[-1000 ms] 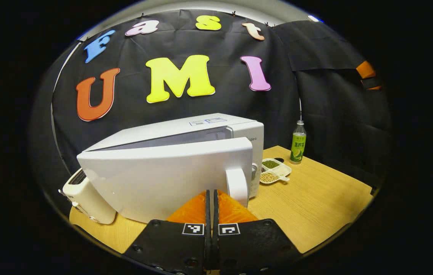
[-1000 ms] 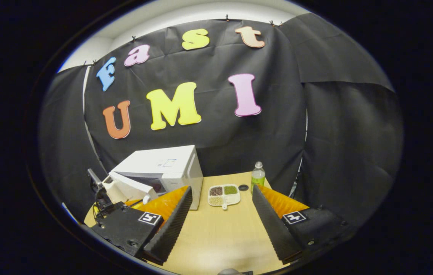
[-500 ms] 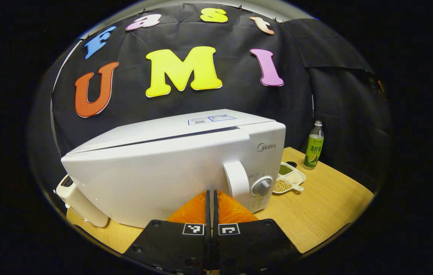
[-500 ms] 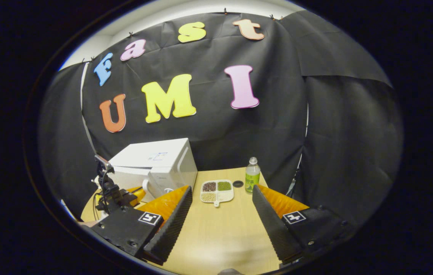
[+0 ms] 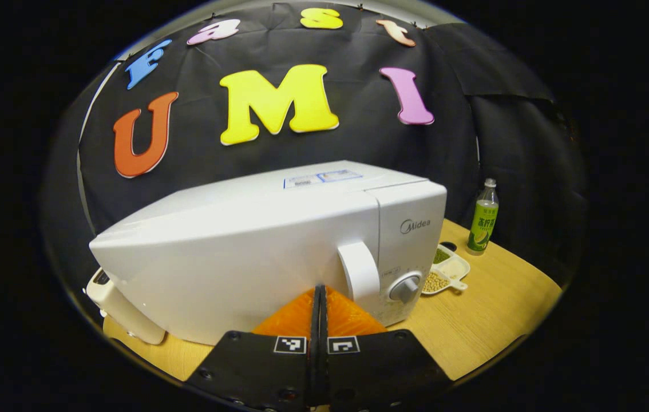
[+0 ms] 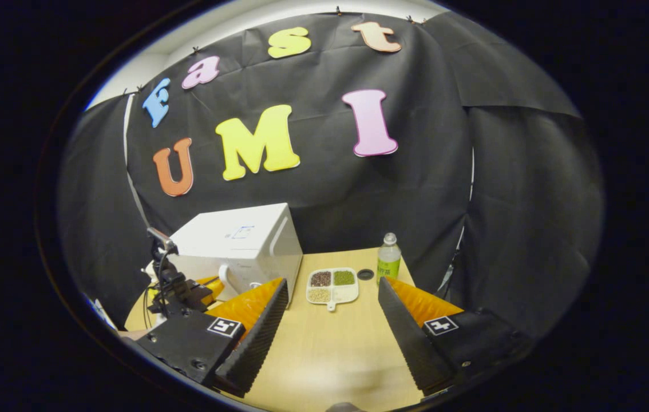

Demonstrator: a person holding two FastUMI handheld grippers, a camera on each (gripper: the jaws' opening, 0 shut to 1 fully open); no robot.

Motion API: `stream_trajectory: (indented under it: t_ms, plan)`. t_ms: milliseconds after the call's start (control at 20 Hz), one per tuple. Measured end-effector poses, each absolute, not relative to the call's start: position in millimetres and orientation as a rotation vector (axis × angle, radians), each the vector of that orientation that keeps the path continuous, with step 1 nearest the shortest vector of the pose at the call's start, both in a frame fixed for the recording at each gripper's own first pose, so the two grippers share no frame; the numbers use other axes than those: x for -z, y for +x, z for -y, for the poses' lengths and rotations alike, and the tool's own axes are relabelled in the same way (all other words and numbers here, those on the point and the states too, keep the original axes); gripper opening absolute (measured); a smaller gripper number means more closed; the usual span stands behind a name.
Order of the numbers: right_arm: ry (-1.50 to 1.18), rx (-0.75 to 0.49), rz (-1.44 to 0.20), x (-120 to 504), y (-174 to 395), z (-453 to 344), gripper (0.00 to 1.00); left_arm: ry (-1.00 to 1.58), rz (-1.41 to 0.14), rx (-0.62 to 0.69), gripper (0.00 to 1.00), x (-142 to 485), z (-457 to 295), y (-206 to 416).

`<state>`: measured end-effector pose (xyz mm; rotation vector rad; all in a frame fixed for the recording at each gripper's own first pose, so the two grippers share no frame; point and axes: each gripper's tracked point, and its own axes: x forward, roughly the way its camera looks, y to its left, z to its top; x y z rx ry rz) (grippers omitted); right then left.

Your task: Open the microwave oven with the left hand, put the food in, and close the microwave oven.

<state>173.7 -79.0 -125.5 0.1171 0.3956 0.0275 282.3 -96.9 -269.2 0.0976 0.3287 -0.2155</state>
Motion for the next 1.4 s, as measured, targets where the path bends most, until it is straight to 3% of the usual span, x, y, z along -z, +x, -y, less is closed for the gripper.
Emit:
stream_trajectory:
  t_ms: [50, 100, 150, 200, 250, 300, 350, 400, 450, 500, 550, 600, 650, 700, 850, 900, 1050, 1100, 1150, 1200, 1250, 1300, 1350, 1400]
  plan:
    - [0.116, -0.032, -0.393, 124.6, 173.4, 76.9, 1.0, 0.097, -0.332, 0.217, 0.0, 270.8, 97.4, 282.9]
    - [0.118, -0.036, -0.391, 123.2, 173.7, 74.8, 0.92, 0.094, -0.339, 0.216, 0.0, 273.9, 97.0, 283.7]
    - [0.115, -0.042, -0.392, 122.9, 173.5, 72.0, 1.0, 0.1, -0.332, 0.208, 0.0, 272.2, 96.4, 284.7]
    - [0.112, -0.045, -0.391, 122.7, 172.3, 70.9, 0.92, 0.107, -0.337, 0.201, 0.0, 273.3, 96.2, 283.2]
    - [0.111, -0.045, -0.385, 120.3, 171.3, 70.1, 0.92, 0.105, -0.34, 0.198, 0.0, 273.2, 96.1, 281.1]
    - [0.11, -0.042, -0.383, 120.1, 168.9, 70.5, 1.0, 0.1, -0.339, 0.2, 0.1, 272.2, 97.2, 278.7]
    - [0.109, -0.041, -0.385, 120.1, 167.0, 70.7, 0.92, 0.095, -0.331, 0.206, 0.0, 269.8, 98.1, 275.8]
    - [0.108, -0.041, -0.386, 120.7, 165.2, 69.8, 0.92, 0.093, -0.327, 0.222, 0.1, 268.0, 100.5, 271.8]
    - [0.107, -0.04, -0.388, 121.2, 164.2, 69.7, 0.92, 0.123, -0.323, 0.189, 0.0, 265.8, 91.5, 269.9]
    - [0.107, -0.039, -0.39, 122.4, 163.4, 69.7, 1.0, 0.164, -0.317, 0.15, 0.22, 265.0, 77.9, 267.2]
    - [0.108, -0.04, -0.392, 122.9, 162.7, 68.1, 0.92, 0.174, -0.308, 0.143, 0.44, 263.7, 71.8, 264.1]
    - [0.11, -0.044, -0.393, 123.6, 161.1, 64.8, 0.91, 0.163, -0.299, 0.138, 0.66, 261.8, 68.4, 261.1]
    - [0.107, -0.047, -0.395, 124.9, 160.4, 62.4, 0.91, 0.145, -0.298, 0.144, 0.77, 259.5, 67.0, 255.9]
    - [0.101, -0.052, -0.395, 126.4, 158.4, 58.9, 0.92, 0.139, -0.297, 0.136, 0.98, 258.9, 63.3, 250.9]
    - [0.087, -0.067, -0.395, 128.8, 151.6, 47.8, 0.92, 0.136, -0.28, 0.113, 0.96, 249.2, 52.7, 240.6]
    - [0.08, -0.07, -0.393, 129.1, 149.1, 43.9, 1.0, 0.133, -0.272, 0.109, 0.96, 245.4, 50.6, 236.7]
    - [0.054, -0.071, -0.382, 131.8, 139.4, 32.8, 1.0, 0.124, -0.22, 0.088, 0.96, 219.8, 38.5, 215.9]
    - [0.049, -0.074, -0.381, 134.6, 134.6, 26.3, 0.92, 0.118, -0.202, 0.087, 0.96, 211.2, 35.5, 205.8]
    - [0.044, -0.078, -0.382, 136.9, 129.2, 20.4, 1.0, 0.114, -0.184, 0.086, 0.96, 200.9, 31.2, 195.8]
    - [0.041, -0.082, -0.379, 138.0, 123.4, 13.2, 0.92, 0.114, -0.172, 0.083, 0.96, 192.4, 25.9, 185.2]
    - [0.039, -0.083, -0.375, 138.1, 117.5, 7.3, 1.0, 0.118, -0.16, 0.08, 0.96, 183.6, 20.3, 174.1]
    - [0.04, -0.081, -0.368, 138.0, 110.4, 2.1, 0.92, 0.121, -0.144, 0.078, 0.96, 174.9, 14.5, 161.8]
    - [0.042, -0.078, -0.358, 136.9, 104.0, -4.4, 1.0, 0.121, -0.131, 0.08, 0.96, 166.9, 9.8, 151.0]
    - [0.044, -0.076, -0.348, 136.2, 97.0, -10.0, 1.0, 0.124, -0.122, 0.083, 0.96, 159.0, 4.7, 139.0]
